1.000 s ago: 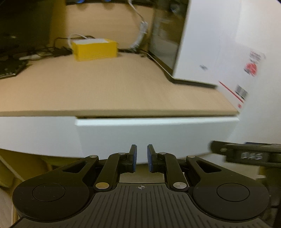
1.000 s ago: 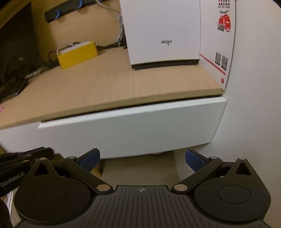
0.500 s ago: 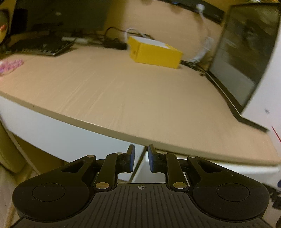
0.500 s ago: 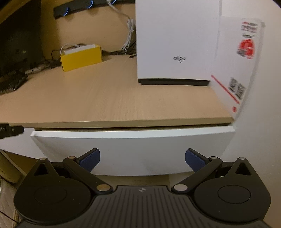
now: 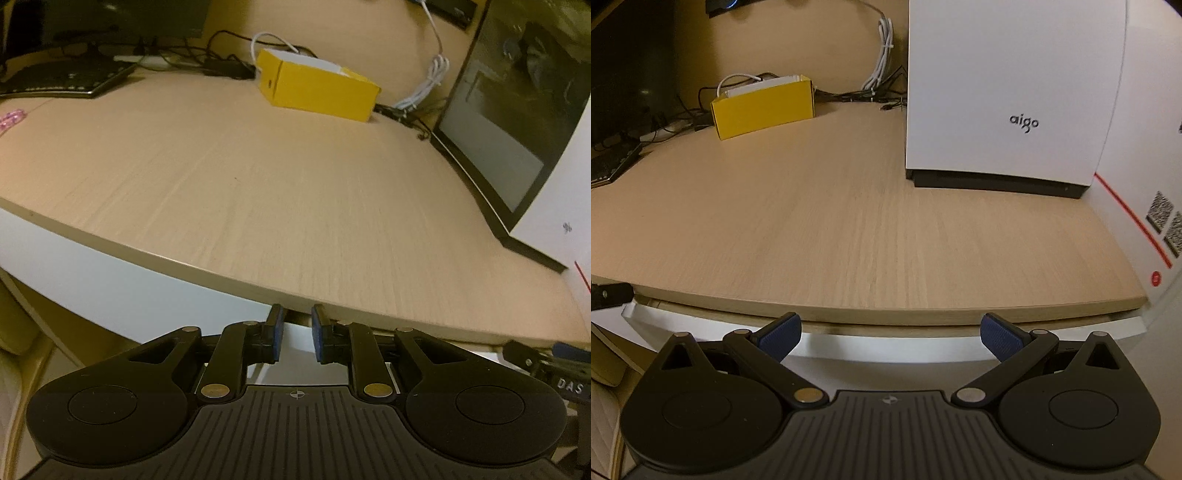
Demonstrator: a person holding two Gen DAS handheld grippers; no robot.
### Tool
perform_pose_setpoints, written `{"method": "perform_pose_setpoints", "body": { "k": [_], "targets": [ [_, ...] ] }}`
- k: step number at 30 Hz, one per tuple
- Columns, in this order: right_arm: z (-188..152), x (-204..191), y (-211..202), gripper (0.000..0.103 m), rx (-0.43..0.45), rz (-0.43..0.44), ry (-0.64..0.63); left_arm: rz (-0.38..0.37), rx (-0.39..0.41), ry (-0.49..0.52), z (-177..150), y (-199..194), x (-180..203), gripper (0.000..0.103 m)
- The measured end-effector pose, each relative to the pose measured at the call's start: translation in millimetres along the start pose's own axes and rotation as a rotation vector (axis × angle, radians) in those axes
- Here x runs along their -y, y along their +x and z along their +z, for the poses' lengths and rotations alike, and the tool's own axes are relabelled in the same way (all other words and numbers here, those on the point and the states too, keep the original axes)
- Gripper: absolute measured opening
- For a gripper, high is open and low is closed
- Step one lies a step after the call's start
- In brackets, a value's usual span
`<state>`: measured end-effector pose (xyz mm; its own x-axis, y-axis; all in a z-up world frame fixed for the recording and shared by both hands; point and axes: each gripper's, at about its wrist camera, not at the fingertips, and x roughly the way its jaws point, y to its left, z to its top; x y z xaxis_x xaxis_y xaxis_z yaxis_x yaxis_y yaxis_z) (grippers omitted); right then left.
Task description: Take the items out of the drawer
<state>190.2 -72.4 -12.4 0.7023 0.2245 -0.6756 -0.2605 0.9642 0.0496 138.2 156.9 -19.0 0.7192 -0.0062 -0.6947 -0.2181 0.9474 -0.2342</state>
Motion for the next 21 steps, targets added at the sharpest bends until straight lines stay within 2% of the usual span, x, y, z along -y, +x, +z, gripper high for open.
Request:
{"method": "perform_pose_setpoints", "body": {
  "k": [15,21],
  "targets": [
    [2.9,0.1,10.9,0.103,-0.084,0.019,-0.02,-0.004,-0.045,0.038,3.0,4.6,3.0,0.025],
    [-1.9,-1.7,5.4,0.103,-0.085,0.025,-0.022,-0.012,-0.054,0.05,1.0,1.7,1.9,0.025]
  ]
}}
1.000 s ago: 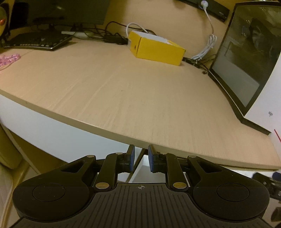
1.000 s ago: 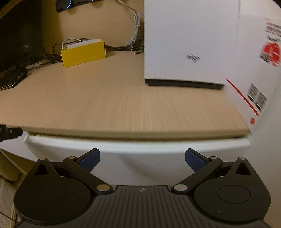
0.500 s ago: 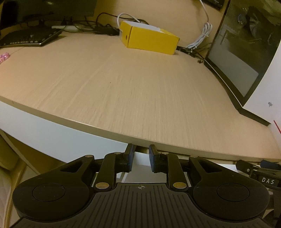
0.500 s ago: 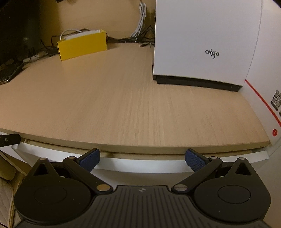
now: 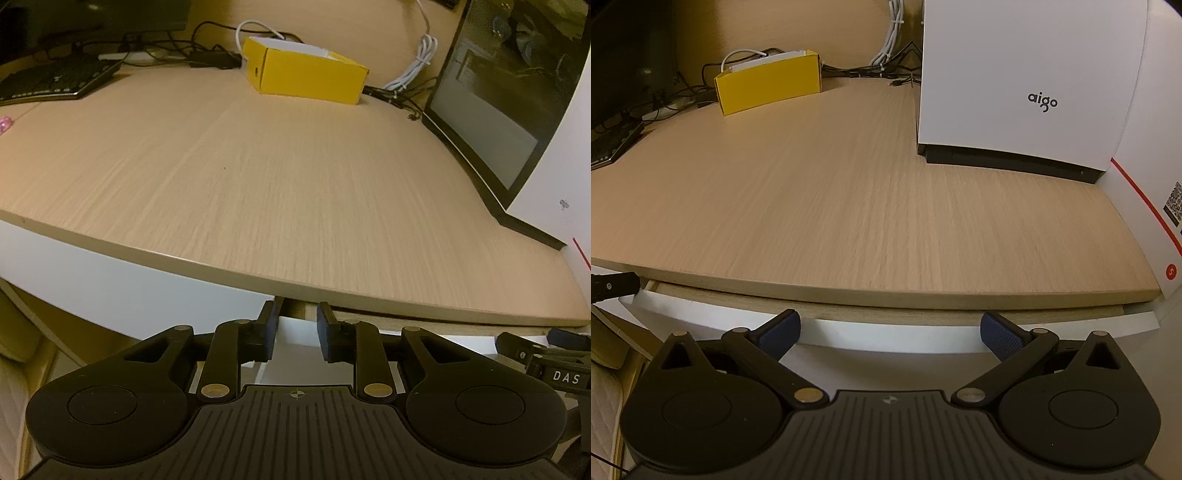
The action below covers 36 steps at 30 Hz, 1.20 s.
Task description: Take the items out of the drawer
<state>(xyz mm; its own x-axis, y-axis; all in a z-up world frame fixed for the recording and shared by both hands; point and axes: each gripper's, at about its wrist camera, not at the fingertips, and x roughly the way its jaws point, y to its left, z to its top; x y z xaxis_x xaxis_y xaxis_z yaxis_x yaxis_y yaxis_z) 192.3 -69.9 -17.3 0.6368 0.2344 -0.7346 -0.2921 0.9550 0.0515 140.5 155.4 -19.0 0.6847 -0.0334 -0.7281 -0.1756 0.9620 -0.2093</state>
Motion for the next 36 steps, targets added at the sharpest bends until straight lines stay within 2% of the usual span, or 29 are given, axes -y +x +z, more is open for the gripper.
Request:
{"method": "perform_pose_setpoints", "body": {
  "k": [9,12,18,20,26,35,36],
  "targets": [
    [2,1,-7,0.103,-0.053,0.031,-0.015,-0.021,-0.016,-0.016,-1,-5,-9,0.023],
    [4,7,-8,0.103,-0.008,-0.015,-0.005,-0.006,-0.015,-0.016,0,-5,-9,0.023],
    [6,22,0,0.103,-0.01,-0.056,0.007,-0.016,-0.027,0.018,-1,-4,-3,0.024],
    [5,28,2,0.103,-0.016,-0.046,0.041,-0.012,-0.028,0.035,-1,-5,-1,0.024],
    [8,30,7,0.103,-0.05,-0.021,0.035,-0.019,-0.041,0.058,-6,-9,1,0.026],
    [-15,29,-14,0.103,-0.037,-0.018,0.034,-0.028,-0.064,0.094,-29,-32,-1,0.027],
    [-18,29,-16,0.103,-0.038,-0.014,0.034,-0.03,-0.066,0.102,-31,-35,-2,0.024]
  ]
}}
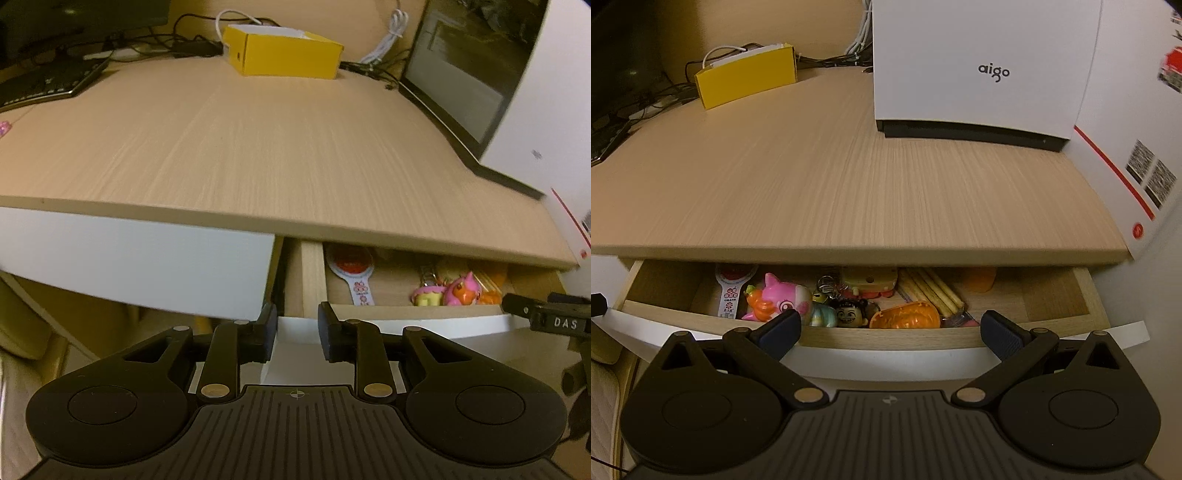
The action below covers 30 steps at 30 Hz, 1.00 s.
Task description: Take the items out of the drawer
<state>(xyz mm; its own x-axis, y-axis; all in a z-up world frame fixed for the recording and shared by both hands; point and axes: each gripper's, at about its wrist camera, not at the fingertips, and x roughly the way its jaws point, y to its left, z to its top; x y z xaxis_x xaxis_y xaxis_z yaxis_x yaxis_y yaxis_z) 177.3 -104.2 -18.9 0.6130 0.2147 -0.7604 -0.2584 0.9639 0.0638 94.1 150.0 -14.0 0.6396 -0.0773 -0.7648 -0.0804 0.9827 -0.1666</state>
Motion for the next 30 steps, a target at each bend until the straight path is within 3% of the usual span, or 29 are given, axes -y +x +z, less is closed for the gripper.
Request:
{"method": "perform_pose_setpoints", "body": {
  "k": [4,9,19,25,30],
  "targets": [
    [-11,1,-9,0.103,-0.009,0.015,0.001,0.032,0.055,0.032,-6,-21,-2,0.021],
    [-30,0,-23,0.103,0.012,0.01,0.001,-0.048,0.067,0.066,-1,-28,9,0.021],
    [-53,-1,-44,0.103,-0.003,-0.007,0.003,-0.22,-0.051,0.242,-26,-8,59,0.021],
    [-59,0,-49,0.103,0.001,-0.016,0.014,-0.246,-0.093,0.307,-42,-10,67,0.021],
    [-64,-1,-51,0.103,0.01,-0.03,0.029,-0.247,-0.12,0.303,-41,-7,64,0.022]
  ]
}}
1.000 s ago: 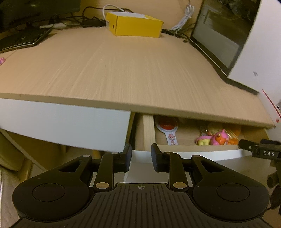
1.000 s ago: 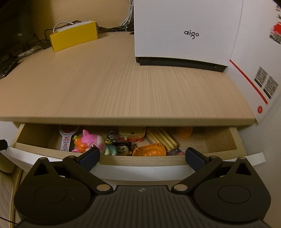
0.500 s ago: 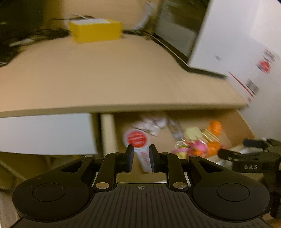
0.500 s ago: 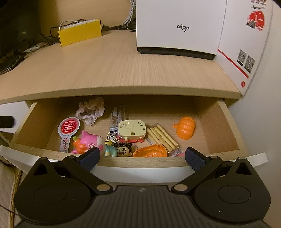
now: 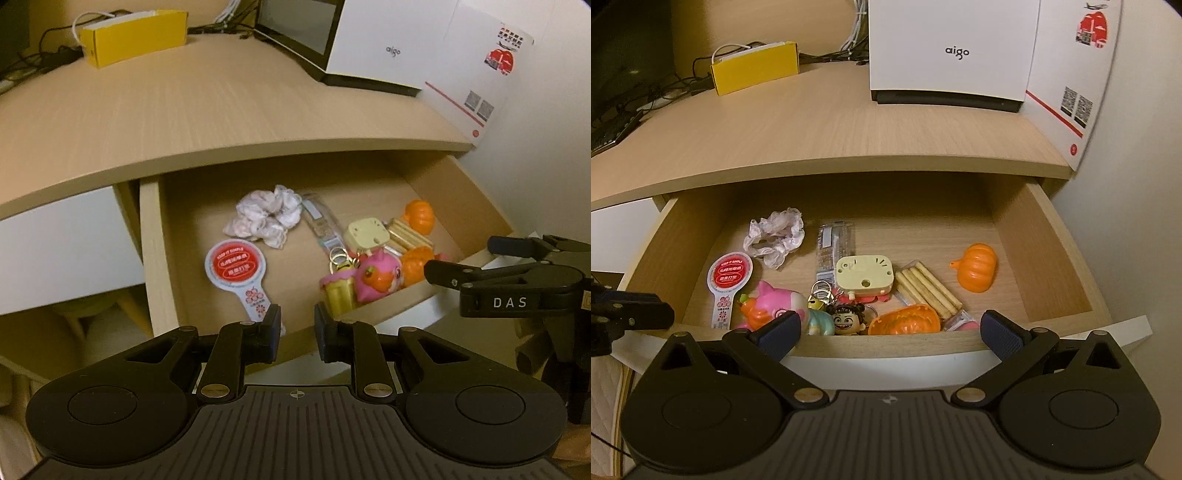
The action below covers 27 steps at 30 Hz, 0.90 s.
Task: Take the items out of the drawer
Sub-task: 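Grasp the white scrunchie with the left tool while the right tool grasps the pink bird toy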
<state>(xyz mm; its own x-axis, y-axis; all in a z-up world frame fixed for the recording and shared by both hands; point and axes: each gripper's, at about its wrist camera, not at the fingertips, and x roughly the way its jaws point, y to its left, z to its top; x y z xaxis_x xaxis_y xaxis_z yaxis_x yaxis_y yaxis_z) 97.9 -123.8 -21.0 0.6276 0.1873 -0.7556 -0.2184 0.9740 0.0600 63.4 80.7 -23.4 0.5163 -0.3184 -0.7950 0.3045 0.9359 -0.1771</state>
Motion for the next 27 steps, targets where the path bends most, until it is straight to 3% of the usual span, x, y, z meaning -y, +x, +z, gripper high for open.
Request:
{"method": "perform_pose_setpoints", "body": {
  "k": [15,19,27],
  "targets": [
    [-4,4,-7,0.103,-0.062,0.041,-0.04,-0.052,-0.057,0.015,8,6,10,0.023],
    [4,9,-7,0.103,-0.116,0.078,-0.062,-0.037,-0.064,0.04,7,7,13,0.024],
    [33,-16,16,0.099,-0.27,0.265,-0.074,-0.034,-0.053,0.001,8,7,3,0.023]
  ]
}}
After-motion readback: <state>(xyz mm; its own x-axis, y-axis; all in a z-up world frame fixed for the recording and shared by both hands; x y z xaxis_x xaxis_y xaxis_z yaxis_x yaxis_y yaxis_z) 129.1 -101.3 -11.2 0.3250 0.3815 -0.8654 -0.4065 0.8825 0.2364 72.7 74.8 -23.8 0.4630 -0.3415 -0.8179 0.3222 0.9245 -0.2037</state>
